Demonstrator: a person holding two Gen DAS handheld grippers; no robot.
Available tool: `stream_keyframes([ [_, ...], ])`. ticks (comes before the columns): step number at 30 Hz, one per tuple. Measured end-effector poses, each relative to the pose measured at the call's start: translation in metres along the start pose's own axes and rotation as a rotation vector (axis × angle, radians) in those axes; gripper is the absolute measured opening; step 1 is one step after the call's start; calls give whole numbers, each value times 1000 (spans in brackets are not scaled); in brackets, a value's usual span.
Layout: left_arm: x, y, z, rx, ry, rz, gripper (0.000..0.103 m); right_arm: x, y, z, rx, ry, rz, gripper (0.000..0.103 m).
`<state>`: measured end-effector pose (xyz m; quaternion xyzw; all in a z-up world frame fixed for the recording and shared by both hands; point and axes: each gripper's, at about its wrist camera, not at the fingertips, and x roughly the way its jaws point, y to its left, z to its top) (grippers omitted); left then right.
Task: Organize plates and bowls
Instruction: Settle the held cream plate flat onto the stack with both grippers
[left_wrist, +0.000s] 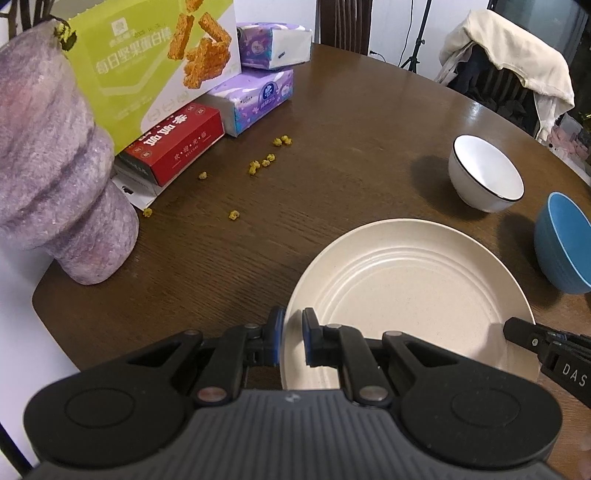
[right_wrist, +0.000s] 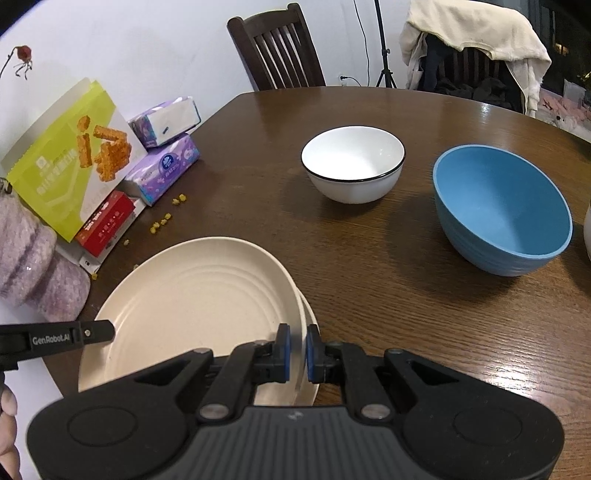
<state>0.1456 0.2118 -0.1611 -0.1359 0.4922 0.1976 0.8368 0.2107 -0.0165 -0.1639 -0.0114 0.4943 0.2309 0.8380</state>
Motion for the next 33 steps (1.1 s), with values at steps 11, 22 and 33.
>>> stream_keyframes([
  [11, 15, -2, -5, 17, -12, 7, 11, 13, 1, -5, -35, -6, -20, 9],
  [22, 28, -4, -10, 34, 1, 22, 11, 18, 14, -14, -148, -53, -70, 11],
  [33, 31, -6, -11, 56, 1, 32, 12, 24, 34, -26, -314, -106, -163, 14],
])
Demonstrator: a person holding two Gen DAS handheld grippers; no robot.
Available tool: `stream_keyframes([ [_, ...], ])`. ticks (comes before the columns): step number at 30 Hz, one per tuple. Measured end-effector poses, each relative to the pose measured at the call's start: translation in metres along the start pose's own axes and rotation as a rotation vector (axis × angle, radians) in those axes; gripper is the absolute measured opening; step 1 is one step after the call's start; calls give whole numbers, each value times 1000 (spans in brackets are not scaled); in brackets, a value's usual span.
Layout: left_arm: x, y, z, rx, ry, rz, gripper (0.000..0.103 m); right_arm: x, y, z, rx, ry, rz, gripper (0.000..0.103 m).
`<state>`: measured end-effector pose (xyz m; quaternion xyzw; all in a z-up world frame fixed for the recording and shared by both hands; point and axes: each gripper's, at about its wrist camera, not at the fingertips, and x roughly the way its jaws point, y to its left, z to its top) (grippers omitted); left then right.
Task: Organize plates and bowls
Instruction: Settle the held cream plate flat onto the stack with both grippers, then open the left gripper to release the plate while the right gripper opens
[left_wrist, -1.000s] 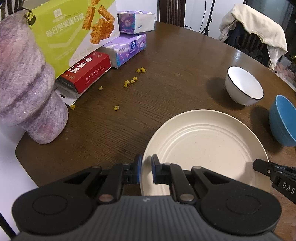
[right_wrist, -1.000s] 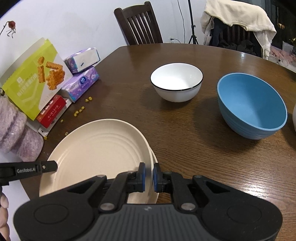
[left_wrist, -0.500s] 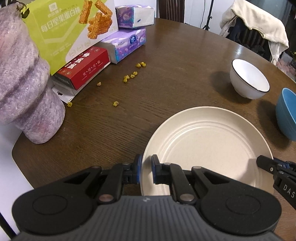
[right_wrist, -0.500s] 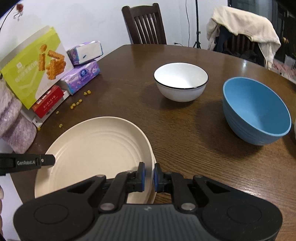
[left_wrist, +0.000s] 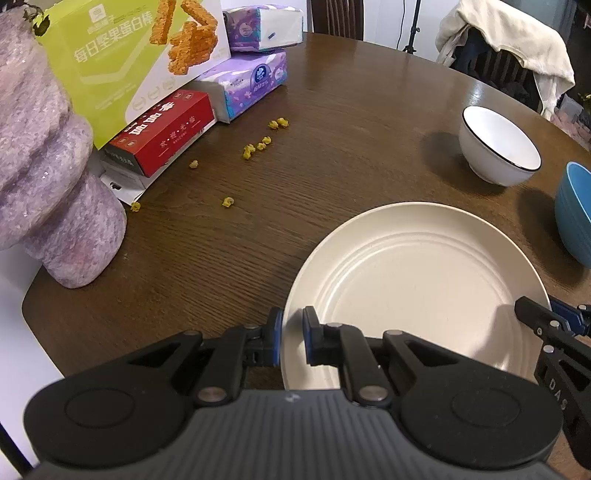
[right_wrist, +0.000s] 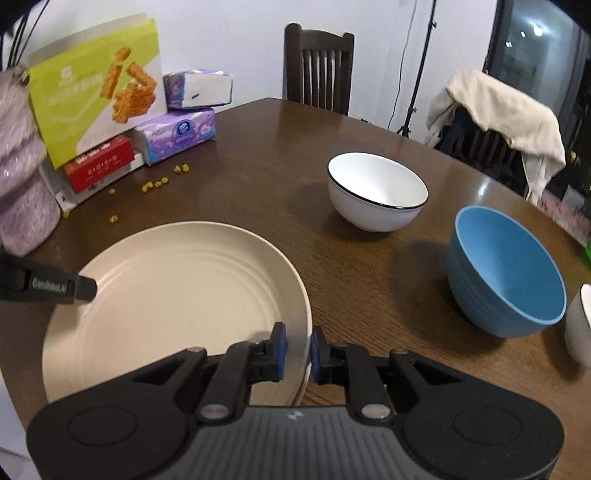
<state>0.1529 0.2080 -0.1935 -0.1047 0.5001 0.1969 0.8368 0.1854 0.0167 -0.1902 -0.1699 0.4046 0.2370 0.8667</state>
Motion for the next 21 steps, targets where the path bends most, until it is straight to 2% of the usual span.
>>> stream_keyframes([
  [10, 1, -3, 1, 17, 12, 7, 12, 7, 11, -4, -77, 21, -60, 16],
  [17, 2, -3, 1, 17, 12, 9, 12, 10, 13, -5, -84, 30, -74, 16],
  [21, -1, 1, 3, -4, 22, -14, 13, 11, 12, -5, -76, 32, -66, 17],
])
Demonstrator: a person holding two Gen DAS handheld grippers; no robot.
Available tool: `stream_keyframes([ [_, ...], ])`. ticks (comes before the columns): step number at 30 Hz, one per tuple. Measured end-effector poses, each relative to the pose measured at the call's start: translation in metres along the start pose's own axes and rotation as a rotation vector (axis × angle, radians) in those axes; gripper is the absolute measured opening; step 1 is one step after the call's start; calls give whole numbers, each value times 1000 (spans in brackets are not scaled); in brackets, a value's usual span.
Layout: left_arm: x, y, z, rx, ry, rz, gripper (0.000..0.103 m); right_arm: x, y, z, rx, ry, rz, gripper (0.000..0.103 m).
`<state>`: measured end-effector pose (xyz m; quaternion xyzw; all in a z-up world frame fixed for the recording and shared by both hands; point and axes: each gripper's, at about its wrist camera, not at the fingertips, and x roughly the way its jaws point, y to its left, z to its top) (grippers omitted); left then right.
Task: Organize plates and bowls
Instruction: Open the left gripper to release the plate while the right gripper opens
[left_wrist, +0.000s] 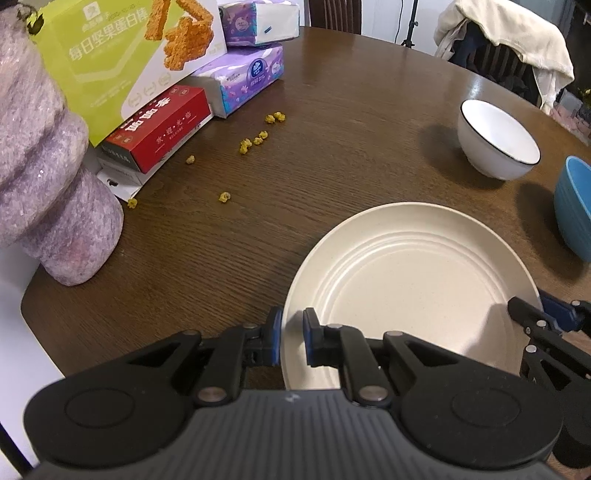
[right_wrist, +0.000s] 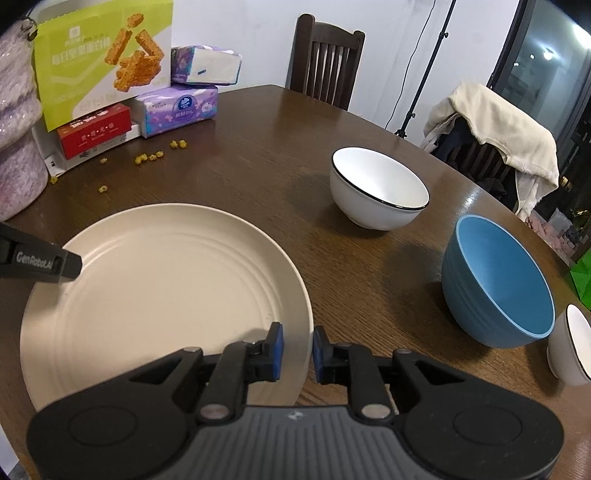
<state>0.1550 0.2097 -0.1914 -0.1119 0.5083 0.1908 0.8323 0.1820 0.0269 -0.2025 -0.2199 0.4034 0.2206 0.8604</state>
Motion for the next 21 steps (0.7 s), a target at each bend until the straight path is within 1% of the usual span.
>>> stream_keyframes([
  [1, -2, 1, 1, -8, -3, -8, 13, 0, -1, 1, 8, 3, 8, 16],
  [3, -10, 4, 2, -14, -19, -24, 19, -2, -7, 3, 35, 6, 31, 16],
  [4, -15, 5, 3, -15, -31, -36, 32, -5, -10, 4, 49, 1, 45, 20],
  [5, -21, 5, 4, -12, -46, -44, 45, -8, -14, 4, 64, -3, 60, 28],
  [6, -28, 6, 3, -6, -66, -53, 49, -13, -18, 5, 83, -13, 78, 34],
  [7, -36, 6, 2, 1, -88, -62, 55, -17, -20, 6, 97, -20, 89, 47],
  [8, -43, 6, 1, 7, -102, -65, 65, -23, -24, 6, 110, -29, 99, 56],
  [9, -50, 6, -1, 10, -119, -70, 71, -28, -27, 6, 117, -39, 104, 58],
  [10, -58, 6, -3, 12, -144, -76, 82, -34, -29, 5, 121, -49, 106, 65],
  [11, -66, 5, -7, 16, -172, -81, 90, -40, -32, 3, 124, -54, 103, 77],
  [13, -82, 4, -15, 36, -234, -88, 95, -52, -39, -2, 130, -66, 95, 88],
  [14, -89, 2, -20, 53, -258, -93, 101, -60, -43, -6, 137, -73, 96, 93],
  [17, -109, -5, -36, 96, -336, -112, 103, -80, -58, -18, 175, -71, 91, 103],
  [19, -119, -10, -45, 128, -356, -131, 103, -95, -68, -28, 200, -68, 75, 103],
  [21, -124, -13, -52, 148, -356, -168, 103, -112, -78, -39, 228, -76, 45, 103],
])
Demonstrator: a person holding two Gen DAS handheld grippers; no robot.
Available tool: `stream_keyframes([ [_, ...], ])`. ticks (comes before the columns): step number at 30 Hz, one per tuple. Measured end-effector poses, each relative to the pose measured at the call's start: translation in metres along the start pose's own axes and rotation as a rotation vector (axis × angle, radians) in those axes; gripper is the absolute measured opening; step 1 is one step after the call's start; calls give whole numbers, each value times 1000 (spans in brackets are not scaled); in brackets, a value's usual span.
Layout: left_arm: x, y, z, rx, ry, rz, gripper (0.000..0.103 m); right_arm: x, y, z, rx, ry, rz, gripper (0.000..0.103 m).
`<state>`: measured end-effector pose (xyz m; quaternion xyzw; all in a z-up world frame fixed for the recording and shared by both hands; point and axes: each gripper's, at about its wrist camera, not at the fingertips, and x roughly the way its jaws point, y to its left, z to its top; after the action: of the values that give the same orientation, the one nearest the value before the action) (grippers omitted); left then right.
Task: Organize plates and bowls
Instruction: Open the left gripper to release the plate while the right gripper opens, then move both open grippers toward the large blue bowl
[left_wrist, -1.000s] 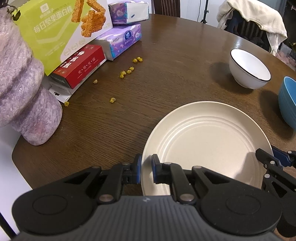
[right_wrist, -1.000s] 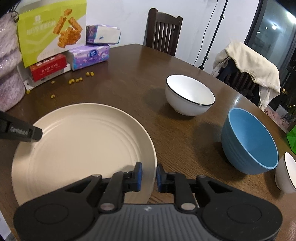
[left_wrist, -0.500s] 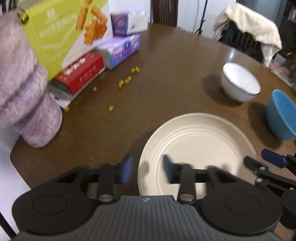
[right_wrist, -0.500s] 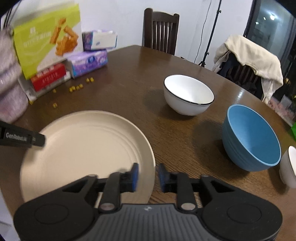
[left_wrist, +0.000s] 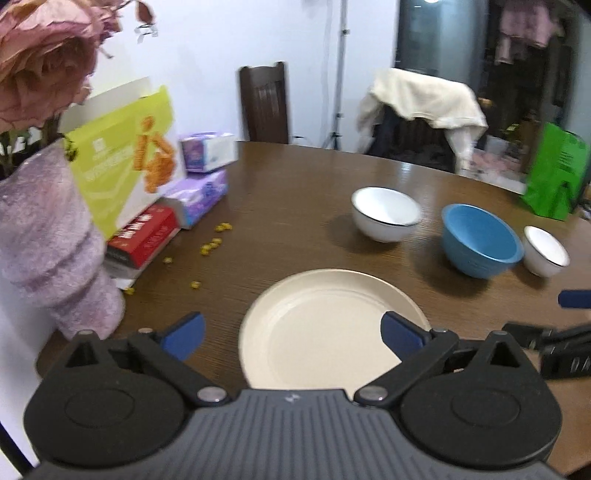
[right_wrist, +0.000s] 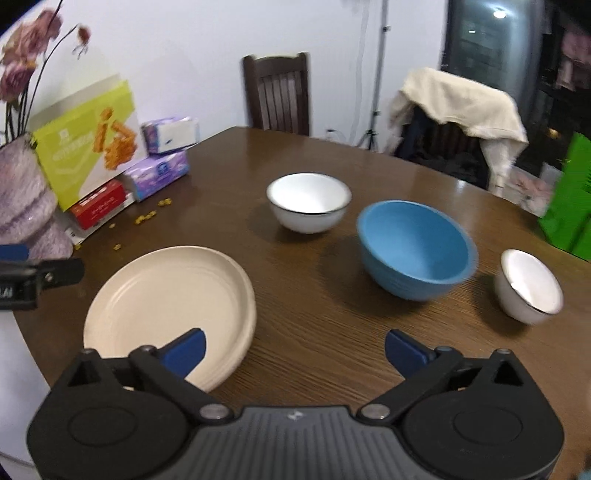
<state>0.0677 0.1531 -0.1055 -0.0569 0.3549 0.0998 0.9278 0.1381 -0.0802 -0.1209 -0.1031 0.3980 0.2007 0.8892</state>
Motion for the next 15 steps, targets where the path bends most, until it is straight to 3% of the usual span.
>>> stream_keyframes([
  [7, -11, -29, -7, 10, -1, -88, 103, -54, -38, -23, 101, -35, -74, 103],
  [15, -11, -83, 11, 41, -24, -165, 103, -86, -82, -40, 171, -61, -131, 103],
])
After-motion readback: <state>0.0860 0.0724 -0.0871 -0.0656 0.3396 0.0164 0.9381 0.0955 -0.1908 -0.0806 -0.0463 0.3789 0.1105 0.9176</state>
